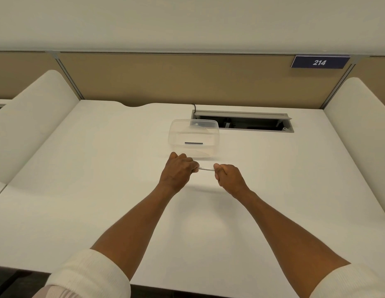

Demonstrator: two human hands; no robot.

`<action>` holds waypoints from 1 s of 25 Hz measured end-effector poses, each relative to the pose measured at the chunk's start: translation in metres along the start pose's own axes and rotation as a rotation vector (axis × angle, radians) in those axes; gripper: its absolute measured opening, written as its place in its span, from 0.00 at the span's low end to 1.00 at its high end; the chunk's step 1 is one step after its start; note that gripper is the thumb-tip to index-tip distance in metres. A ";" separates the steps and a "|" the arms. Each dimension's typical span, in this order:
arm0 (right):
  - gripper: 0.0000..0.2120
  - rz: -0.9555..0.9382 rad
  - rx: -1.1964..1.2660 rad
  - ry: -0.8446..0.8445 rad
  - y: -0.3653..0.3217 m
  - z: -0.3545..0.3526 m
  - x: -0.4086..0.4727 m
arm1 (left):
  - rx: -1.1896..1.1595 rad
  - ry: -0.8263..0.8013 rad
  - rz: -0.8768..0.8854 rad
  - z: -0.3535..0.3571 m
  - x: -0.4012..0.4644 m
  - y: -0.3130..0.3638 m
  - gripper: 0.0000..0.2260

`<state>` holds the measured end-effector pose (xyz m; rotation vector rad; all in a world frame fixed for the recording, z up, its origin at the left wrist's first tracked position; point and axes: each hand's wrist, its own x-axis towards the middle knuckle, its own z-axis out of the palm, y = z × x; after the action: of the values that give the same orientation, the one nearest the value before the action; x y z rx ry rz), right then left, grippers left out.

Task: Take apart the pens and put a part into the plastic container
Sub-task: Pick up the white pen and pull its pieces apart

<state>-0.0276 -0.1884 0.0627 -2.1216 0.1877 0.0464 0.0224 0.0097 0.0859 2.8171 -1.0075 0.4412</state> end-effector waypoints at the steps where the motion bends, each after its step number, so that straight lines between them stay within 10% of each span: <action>1: 0.24 0.022 0.057 -0.028 -0.001 -0.001 -0.001 | -0.001 0.002 0.009 -0.001 0.001 0.000 0.04; 7: 0.08 -0.084 0.037 0.003 -0.001 -0.013 0.001 | 0.005 0.010 -0.003 -0.003 0.000 -0.002 0.04; 25: 0.22 0.078 0.191 -0.135 -0.021 -0.007 -0.004 | -0.020 0.054 0.077 -0.013 0.000 -0.013 0.02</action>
<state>-0.0283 -0.1829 0.0839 -1.9122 0.1866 0.2093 0.0273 0.0225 0.0977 2.7400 -1.1065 0.5098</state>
